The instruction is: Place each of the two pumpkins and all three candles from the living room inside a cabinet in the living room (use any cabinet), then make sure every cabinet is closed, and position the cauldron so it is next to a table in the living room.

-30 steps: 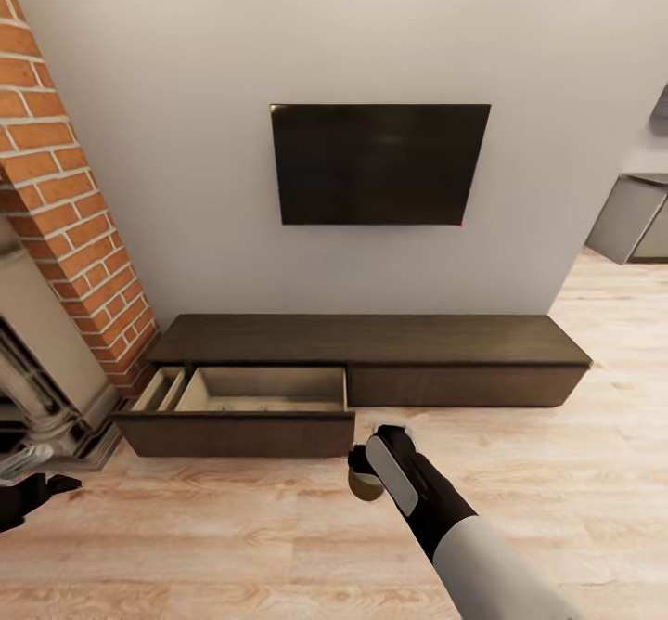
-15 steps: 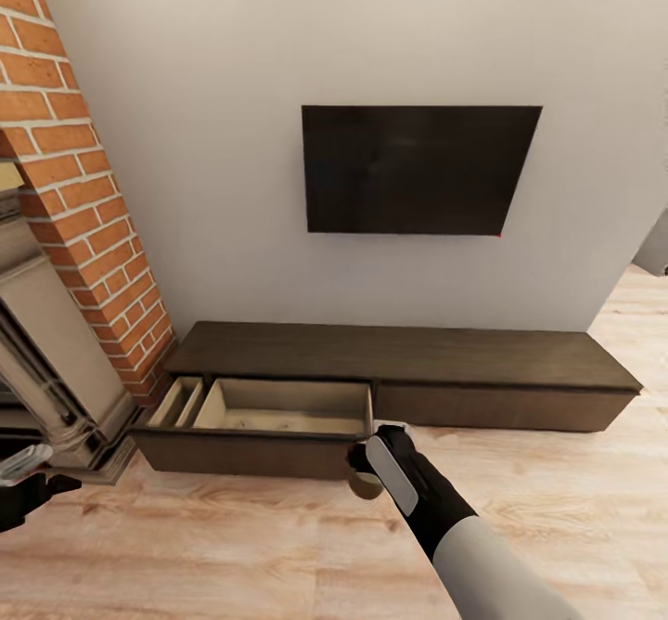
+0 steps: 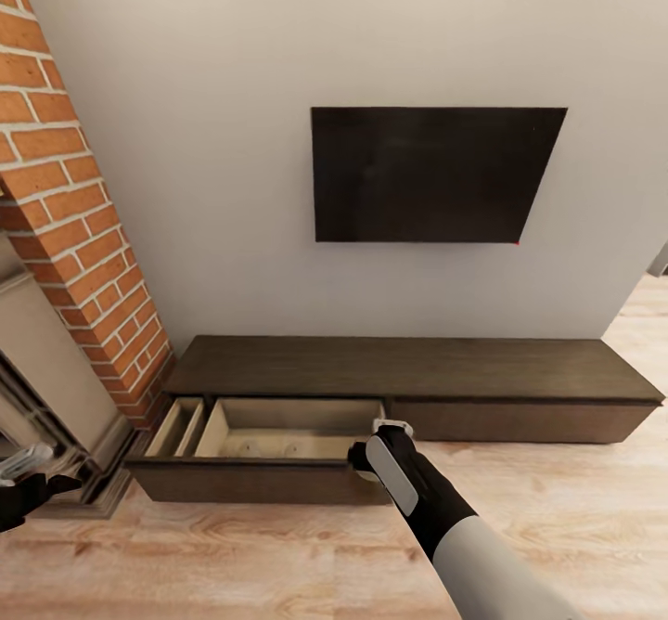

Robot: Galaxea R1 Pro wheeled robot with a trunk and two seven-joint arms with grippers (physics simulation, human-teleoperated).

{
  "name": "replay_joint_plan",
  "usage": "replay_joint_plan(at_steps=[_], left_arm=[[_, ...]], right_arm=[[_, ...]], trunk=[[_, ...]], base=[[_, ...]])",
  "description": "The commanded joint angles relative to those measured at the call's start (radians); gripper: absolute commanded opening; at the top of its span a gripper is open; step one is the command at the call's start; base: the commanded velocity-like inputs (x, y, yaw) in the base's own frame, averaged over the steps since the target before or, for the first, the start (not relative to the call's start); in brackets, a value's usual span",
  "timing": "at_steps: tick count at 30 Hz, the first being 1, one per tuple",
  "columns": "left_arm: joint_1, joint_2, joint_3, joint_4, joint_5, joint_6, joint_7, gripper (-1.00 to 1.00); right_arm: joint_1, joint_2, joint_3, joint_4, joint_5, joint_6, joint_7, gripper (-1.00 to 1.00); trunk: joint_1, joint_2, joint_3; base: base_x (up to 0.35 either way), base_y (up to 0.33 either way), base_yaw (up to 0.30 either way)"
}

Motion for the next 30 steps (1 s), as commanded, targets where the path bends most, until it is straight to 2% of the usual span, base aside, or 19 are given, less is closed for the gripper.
replay_joint_plan(at_steps=[1, 7, 20, 30], left_arm=[[-0.001, 0.0, 0.001, 0.0, 0.003, 0.004, 0.001, 1.0], [-0.001, 0.0, 0.001, -0.001, 0.003, 0.004, 0.001, 1.0], [-0.001, -0.001, 0.0, -0.028, 0.003, 0.004, 0.001, 1.0], [-0.001, -0.002, 0.0, -0.029, 0.003, 0.004, 0.001, 1.0]], right_arm=[[-0.001, 0.0, 0.002, -0.001, -0.007, 0.002, -0.01, -1.0], [-0.001, 0.0, 0.002, -0.001, -0.008, 0.001, -0.01, -1.0], [-0.001, 0.0, 0.002, -0.001, -0.007, 0.0, 0.011, -1.0], [-0.001, 0.0, 0.002, -0.001, -0.006, 0.0, 0.026, -1.0]], trunk=[[0.001, -0.002, -0.002], [0.001, -0.002, -0.006], [0.001, -0.002, -0.006], [0.001, -0.002, -0.006]], base=[[0.254, 0.248, -0.075], [0.256, 0.239, -0.128], [0.256, 0.165, -0.008], [0.225, 0.047, 0.0]])
